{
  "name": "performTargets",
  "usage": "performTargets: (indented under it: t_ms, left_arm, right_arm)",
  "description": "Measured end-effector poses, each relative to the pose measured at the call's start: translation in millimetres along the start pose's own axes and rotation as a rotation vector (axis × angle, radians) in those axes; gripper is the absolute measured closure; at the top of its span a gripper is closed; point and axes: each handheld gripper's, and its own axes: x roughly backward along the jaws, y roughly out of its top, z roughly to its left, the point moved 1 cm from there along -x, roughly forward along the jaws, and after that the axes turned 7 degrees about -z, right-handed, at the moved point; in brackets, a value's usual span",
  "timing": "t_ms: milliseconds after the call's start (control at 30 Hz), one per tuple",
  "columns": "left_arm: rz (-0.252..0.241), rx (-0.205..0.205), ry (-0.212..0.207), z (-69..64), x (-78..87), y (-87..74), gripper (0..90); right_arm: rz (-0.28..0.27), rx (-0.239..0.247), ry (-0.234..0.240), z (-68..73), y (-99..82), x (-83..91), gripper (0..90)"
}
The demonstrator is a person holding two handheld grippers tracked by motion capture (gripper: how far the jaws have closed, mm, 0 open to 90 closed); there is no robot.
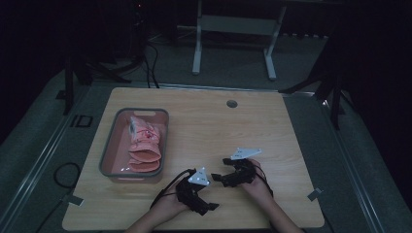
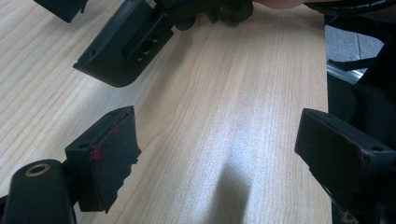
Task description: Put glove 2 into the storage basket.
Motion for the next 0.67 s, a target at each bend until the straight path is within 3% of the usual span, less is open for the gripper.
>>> performTargets:
  t_ms: [300, 433, 667]
  left_arm:
    - [0.013, -0.022, 0.027, -0.4, -6.3, -5.9, 11.2]
    - [0.023, -0.036, 0.040, -0.7, -7.9, -7.6, 11.1]
    - [-0.006, -0.014, 0.044, 1.8, -4.4, -8.3, 11.2]
  right_arm:
    - [-0.018, 0.016, -0.019, -0.6, -7.2, 9.6, 14.6]
    - [-0.032, 0.045, -0.019, 0.1, -8.4, 15.4, 14.6]
    - [-0.028, 0.048, -0.026, -1.6, -9.9, 14.7, 14.6]
